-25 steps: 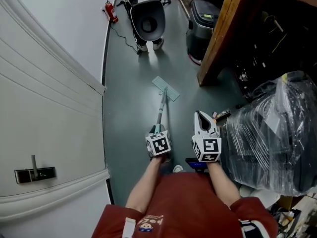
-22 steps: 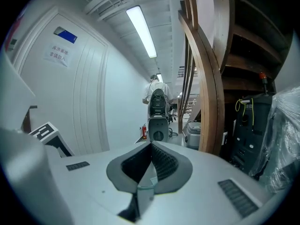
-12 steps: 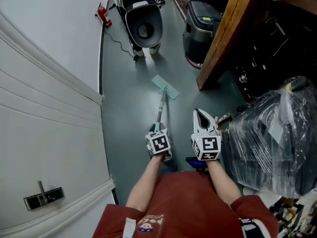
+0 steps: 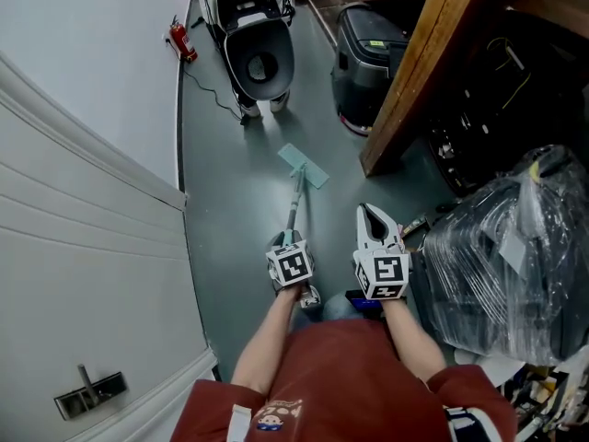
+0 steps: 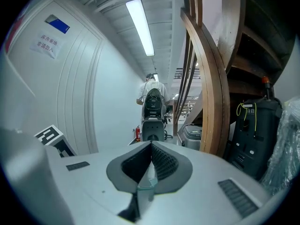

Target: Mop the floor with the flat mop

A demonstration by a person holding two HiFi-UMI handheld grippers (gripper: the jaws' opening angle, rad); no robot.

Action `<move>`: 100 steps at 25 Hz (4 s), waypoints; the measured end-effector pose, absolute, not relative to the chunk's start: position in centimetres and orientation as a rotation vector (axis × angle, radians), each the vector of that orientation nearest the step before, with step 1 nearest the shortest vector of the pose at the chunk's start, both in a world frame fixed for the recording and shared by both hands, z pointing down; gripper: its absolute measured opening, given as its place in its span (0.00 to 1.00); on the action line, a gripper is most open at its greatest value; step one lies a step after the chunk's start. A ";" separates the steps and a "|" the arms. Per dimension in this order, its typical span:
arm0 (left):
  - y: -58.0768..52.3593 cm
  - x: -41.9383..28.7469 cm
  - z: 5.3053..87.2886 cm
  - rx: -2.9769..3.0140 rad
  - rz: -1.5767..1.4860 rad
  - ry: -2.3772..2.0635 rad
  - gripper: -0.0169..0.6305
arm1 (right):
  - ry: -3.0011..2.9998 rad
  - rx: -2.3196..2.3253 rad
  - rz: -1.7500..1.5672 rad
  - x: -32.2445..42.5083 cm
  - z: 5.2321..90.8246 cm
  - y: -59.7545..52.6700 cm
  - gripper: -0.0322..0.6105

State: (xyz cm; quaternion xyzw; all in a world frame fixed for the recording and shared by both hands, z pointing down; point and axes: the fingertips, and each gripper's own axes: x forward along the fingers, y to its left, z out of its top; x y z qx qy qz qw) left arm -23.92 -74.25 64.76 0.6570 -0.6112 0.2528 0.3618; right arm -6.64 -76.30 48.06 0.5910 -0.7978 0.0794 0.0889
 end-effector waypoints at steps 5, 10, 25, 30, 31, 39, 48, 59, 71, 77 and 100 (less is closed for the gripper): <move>-75.5 -23.0 63.6 1.691 0.627 -1.601 0.21 | -2.384 1.744 0.229 -5.5 47.7 -77.2 0.08; -75.2 -21.9 64.0 1.656 0.664 -1.599 0.21 | -2.398 1.720 0.232 -4.2 47.5 -78.1 0.08; -74.3 -16.5 63.9 1.620 0.672 -1.639 0.21 | -2.469 1.652 0.265 0.8 48.2 -78.0 0.08; -72.8 -14.8 63.7 1.600 0.681 -1.652 0.21 | -2.482 1.636 0.288 2.8 48.9 -76.9 0.08; -72.5 -14.7 63.6 1.597 0.687 -1.656 0.21 | -2.484 1.635 0.288 3.0 48.9 -76.6 0.08; -67.0 -14.6 63.6 1.596 0.668 -1.651 0.21 | -2.488 1.642 0.252 2.9 48.4 -71.2 0.08; -57.3 -16.1 64.6 1.620 0.629 -1.666 0.21 | -2.481 1.605 0.196 0.4 48.6 -60.7 0.08; -46.2 -16.7 64.6 1.600 0.618 -1.643 0.21 | -2.475 1.608 0.119 -0.7 46.8 -49.7 0.08; -37.8 -15.1 64.8 1.588 0.613 -1.647 0.21 | -2.475 1.632 0.121 2.0 46.2 -42.2 0.08; -33.3 -12.7 65.1 1.565 0.616 -1.667 0.21 | -2.483 1.606 0.140 4.8 46.9 -37.5 0.08; -11.3 -4.7 64.9 1.548 0.626 -1.677 0.21 | -2.483 1.576 0.245 13.9 49.8 -15.7 0.08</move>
